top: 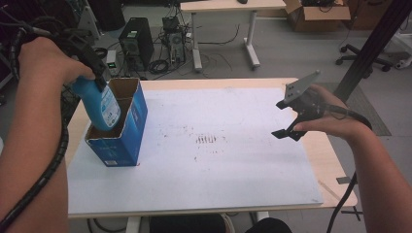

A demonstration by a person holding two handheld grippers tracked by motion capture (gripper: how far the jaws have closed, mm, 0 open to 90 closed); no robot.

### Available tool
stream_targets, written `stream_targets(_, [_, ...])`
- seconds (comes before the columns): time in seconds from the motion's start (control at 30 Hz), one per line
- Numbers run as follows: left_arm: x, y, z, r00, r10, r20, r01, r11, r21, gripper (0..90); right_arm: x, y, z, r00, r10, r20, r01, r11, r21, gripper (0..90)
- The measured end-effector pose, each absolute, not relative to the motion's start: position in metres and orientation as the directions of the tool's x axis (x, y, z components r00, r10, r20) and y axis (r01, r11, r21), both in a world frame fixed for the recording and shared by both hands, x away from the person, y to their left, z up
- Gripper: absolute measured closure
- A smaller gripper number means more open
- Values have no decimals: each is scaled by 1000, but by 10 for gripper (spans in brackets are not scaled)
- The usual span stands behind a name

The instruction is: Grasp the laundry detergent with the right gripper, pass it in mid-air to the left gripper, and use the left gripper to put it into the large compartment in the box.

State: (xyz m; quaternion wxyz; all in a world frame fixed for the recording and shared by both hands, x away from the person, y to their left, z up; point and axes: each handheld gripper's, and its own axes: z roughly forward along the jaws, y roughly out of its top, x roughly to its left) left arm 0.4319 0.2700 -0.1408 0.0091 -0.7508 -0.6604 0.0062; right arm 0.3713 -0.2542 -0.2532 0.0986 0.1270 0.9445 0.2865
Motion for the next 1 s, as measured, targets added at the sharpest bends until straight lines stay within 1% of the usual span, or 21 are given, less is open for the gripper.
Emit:
stream_targets(0.07, [432, 272, -146, 121, 993, 5, 992, -121, -20, 381, 372, -254, -252, -952, 286, -105, 183, 811, 555, 22])
stream_targets(0.17, [432, 274, -155, 124, 992, 15, 992, -123, -23, 380, 373, -252, -253, -965, 250, -74, 180, 843, 507, 26])
stream_targets(0.2, [432, 274, -155, 124, 992, 15, 992, -123, -23, 380, 373, -252, -253, -965, 250, -74, 180, 843, 507, 26])
stream_targets(0.27, [432, 276, -160, 123, 992, 9, 992, -123, -28, 381, 373, -250, -254, -966, 251, -60, 194, 860, 473, 27])
stream_targets(0.73, [434, 271, -187, 131, 991, 4, 991, -131, -32, 381, 374, -242, -247, -973, 226, -47, 183, 881, 436, 30])
stream_targets(1.0, [437, 274, -204, 119, 993, 19, 993, -119, -23, 381, 375, -242, -245, -971, 234, -46, 193, 884, 426, 29])
